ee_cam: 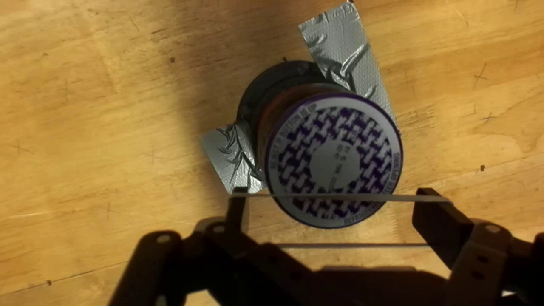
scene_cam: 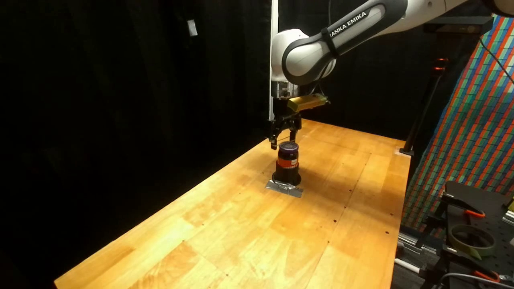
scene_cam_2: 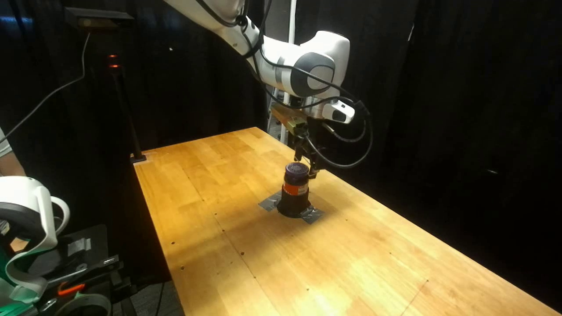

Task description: Put the elastic around the bottle on the table

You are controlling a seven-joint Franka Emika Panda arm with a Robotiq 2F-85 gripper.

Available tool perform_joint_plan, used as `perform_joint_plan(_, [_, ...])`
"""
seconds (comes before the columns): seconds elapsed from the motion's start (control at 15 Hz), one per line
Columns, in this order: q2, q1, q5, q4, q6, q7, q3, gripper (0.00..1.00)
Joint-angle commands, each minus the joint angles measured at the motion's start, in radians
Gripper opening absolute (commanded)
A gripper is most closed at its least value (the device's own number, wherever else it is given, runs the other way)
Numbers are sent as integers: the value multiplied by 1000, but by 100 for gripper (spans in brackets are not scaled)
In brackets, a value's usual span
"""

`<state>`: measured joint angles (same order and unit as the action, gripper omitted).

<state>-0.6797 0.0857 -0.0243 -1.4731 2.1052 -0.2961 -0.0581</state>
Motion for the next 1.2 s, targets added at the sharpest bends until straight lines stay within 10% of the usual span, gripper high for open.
perform_joint_plan(0.0, [-46,-6,-43,82,-104,58,-2,100])
perform_joint_plan(1.13, [-101,-23,-104,134,-78,57,11,100])
